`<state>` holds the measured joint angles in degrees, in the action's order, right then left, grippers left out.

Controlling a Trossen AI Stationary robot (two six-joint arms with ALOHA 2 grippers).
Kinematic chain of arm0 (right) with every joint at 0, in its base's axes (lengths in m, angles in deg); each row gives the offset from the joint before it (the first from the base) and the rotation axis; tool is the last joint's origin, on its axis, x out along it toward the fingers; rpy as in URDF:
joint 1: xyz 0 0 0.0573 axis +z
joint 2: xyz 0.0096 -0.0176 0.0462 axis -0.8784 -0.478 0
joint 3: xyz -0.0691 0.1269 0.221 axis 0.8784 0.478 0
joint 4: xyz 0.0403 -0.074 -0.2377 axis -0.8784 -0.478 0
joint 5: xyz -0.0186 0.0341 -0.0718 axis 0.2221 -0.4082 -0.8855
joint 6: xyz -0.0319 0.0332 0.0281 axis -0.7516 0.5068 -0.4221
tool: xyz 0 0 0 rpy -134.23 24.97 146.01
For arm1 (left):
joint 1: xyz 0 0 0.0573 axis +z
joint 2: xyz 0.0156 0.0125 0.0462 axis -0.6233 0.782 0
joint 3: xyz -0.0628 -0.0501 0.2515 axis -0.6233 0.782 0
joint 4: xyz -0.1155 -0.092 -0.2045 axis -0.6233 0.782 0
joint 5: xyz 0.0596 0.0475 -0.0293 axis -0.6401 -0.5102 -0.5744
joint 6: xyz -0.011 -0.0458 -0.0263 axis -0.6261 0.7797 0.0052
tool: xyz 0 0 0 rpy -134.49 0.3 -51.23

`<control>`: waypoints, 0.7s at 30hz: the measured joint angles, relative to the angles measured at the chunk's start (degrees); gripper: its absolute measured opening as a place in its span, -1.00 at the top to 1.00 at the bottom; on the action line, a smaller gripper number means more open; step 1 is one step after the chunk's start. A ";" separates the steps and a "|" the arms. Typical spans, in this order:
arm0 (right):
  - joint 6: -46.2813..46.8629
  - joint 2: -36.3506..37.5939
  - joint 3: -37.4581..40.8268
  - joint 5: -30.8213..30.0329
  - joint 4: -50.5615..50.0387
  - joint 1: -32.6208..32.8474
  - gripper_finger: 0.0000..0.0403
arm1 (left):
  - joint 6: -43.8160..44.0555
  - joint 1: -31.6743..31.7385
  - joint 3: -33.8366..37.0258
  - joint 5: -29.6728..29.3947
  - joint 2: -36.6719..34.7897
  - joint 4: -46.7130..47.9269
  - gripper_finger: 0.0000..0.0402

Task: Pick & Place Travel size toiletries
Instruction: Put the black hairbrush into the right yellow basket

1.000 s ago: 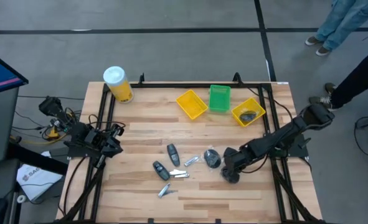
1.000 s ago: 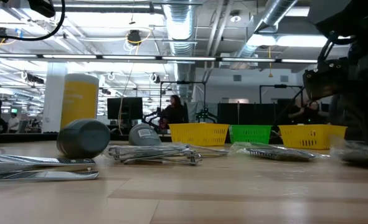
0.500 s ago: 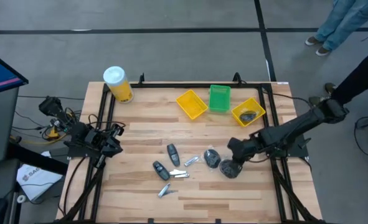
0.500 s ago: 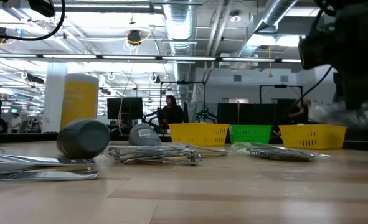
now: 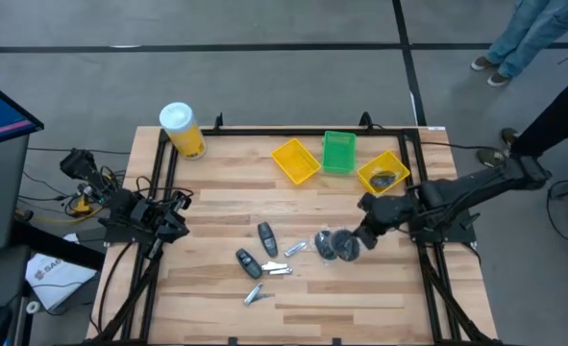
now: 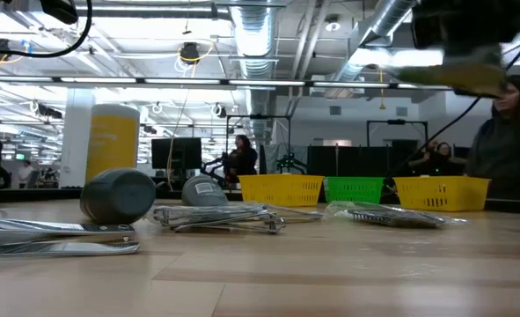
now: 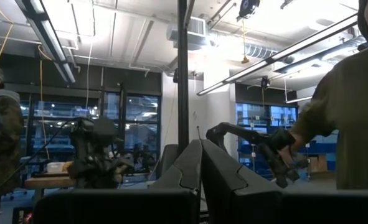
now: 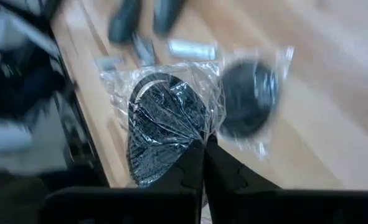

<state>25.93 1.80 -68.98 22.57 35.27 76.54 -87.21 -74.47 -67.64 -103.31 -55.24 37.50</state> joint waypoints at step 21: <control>15.47 0.39 -4.54 -20.90 -7.49 -21.57 1.00 | 0.01 0.00 -0.01 0.02 0.00 -0.47 1.00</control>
<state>41.41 2.19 -73.53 1.67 27.78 54.97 -87.21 -74.46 -67.66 -103.29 -55.24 37.02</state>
